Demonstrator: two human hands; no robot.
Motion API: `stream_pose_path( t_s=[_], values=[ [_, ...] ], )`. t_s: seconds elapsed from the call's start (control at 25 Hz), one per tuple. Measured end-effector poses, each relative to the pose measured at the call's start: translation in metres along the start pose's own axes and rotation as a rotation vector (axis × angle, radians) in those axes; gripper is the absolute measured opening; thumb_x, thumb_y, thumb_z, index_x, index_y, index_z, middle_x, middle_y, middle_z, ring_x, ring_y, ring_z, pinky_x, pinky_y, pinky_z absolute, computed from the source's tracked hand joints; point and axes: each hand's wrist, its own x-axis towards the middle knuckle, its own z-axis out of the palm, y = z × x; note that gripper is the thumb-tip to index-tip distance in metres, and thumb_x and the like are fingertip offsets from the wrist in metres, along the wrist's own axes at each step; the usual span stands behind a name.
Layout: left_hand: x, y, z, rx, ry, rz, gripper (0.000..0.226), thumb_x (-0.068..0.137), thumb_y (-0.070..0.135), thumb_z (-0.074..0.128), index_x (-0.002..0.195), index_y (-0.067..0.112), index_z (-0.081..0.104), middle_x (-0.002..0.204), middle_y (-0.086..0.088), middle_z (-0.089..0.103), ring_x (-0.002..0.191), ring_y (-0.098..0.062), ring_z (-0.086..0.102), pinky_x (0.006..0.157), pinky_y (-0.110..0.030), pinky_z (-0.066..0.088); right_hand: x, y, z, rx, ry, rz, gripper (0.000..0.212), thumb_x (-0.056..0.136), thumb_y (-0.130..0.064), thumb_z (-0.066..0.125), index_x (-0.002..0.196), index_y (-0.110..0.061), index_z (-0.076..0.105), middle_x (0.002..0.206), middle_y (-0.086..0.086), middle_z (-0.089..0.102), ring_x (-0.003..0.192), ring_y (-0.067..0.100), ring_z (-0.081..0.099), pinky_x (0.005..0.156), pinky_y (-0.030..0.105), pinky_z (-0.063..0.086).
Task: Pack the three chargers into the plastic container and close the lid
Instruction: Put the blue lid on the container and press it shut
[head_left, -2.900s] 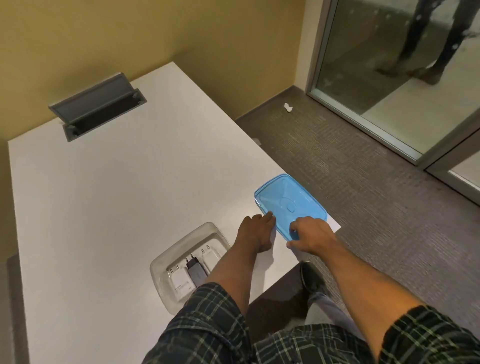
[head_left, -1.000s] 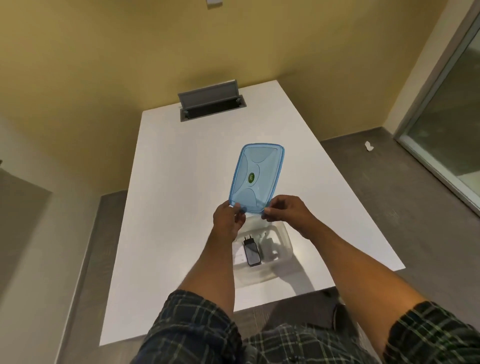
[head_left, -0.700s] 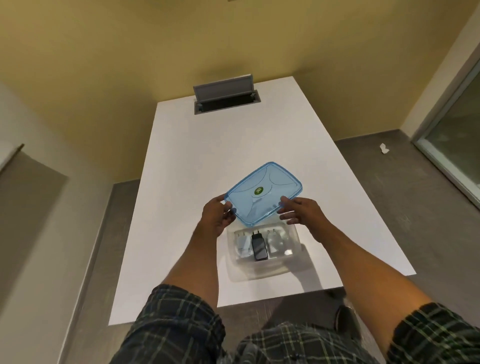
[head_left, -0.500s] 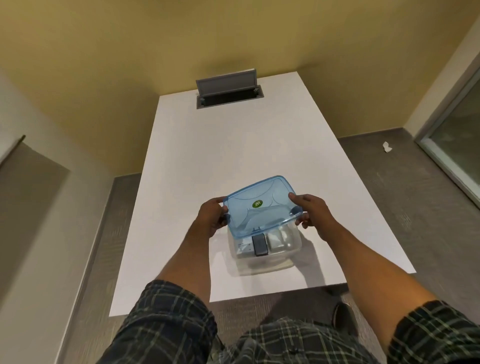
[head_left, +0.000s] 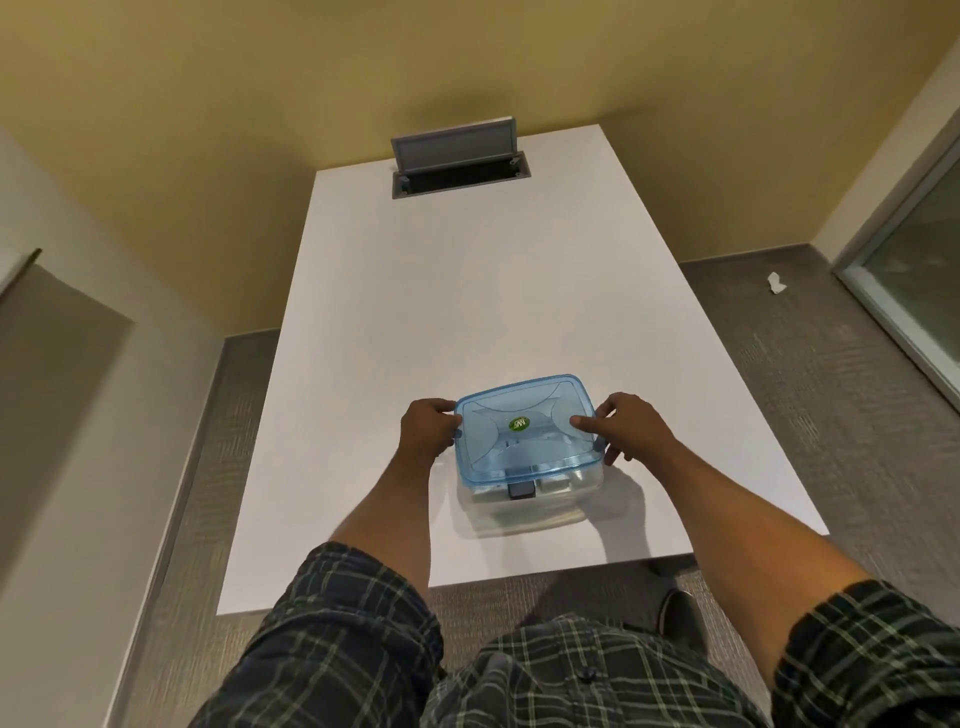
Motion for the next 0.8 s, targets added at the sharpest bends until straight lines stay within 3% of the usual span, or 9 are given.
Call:
stream_pose_path(
  t_s=[0.16,0.32,0.44,0.6,0.72,0.8],
  values=[
    [-0.007,0.007,0.0,0.132,0.027,0.055,0.04,0.066,0.017,0.062,0.101,0.003,0.078,0.081,-0.02,0.07,0.076,-0.033,0.064,0.088,-0.046,0.059,0.001,0.002,0.002,-0.076,-0.008,-0.006,0.047,0.07,-0.052,0.081,0.075,-0.013,0.055,0.062,0.011,0.074,0.048,0.022,0.071,0.044,0.021,0.04],
    [-0.01,0.011,0.002,0.266,0.022,0.094,0.033,0.055,0.019,0.049,0.078,0.011,0.071,0.074,-0.012,0.06,0.072,-0.024,0.051,0.069,-0.035,0.052,0.005,0.004,0.0,-0.14,-0.056,0.018,0.048,0.072,-0.053,0.08,0.075,-0.01,0.059,0.06,0.01,0.073,0.051,0.024,0.073,0.042,0.021,0.041],
    [-0.011,0.013,0.006,0.34,0.03,0.081,0.021,0.065,0.009,0.057,0.077,0.002,0.073,0.072,-0.011,0.058,0.069,-0.023,0.048,0.064,-0.03,0.043,0.006,0.007,-0.001,-0.196,-0.11,0.047,0.048,0.076,-0.051,0.079,0.078,-0.006,0.062,0.061,0.008,0.074,0.057,0.026,0.074,0.043,0.022,0.044],
    [-0.009,0.016,0.006,0.395,0.04,0.077,0.017,0.071,0.0,0.056,0.074,0.011,0.069,0.074,-0.01,0.057,0.071,-0.021,0.046,0.066,-0.03,0.043,0.006,0.007,-0.004,-0.169,-0.133,0.039,0.046,0.077,-0.049,0.08,0.075,-0.006,0.061,0.069,0.013,0.076,0.059,0.027,0.075,0.041,0.021,0.045],
    [-0.008,0.018,0.006,0.397,0.061,0.07,0.02,0.072,0.001,0.059,0.081,0.008,0.075,0.081,-0.012,0.07,0.076,-0.032,0.061,0.072,-0.032,0.055,0.007,0.006,-0.005,-0.163,-0.15,0.042,0.046,0.078,-0.046,0.081,0.076,-0.005,0.061,0.075,0.017,0.076,0.062,0.027,0.076,0.042,0.023,0.048],
    [-0.008,0.019,0.006,0.411,0.075,0.059,0.019,0.073,0.001,0.058,0.081,0.005,0.074,0.082,-0.012,0.071,0.082,-0.029,0.068,0.071,-0.03,0.055,0.007,0.006,-0.005,-0.153,-0.163,0.045,0.046,0.077,-0.045,0.082,0.077,-0.005,0.06,0.078,0.019,0.076,0.063,0.026,0.076,0.043,0.024,0.05]
  ],
)
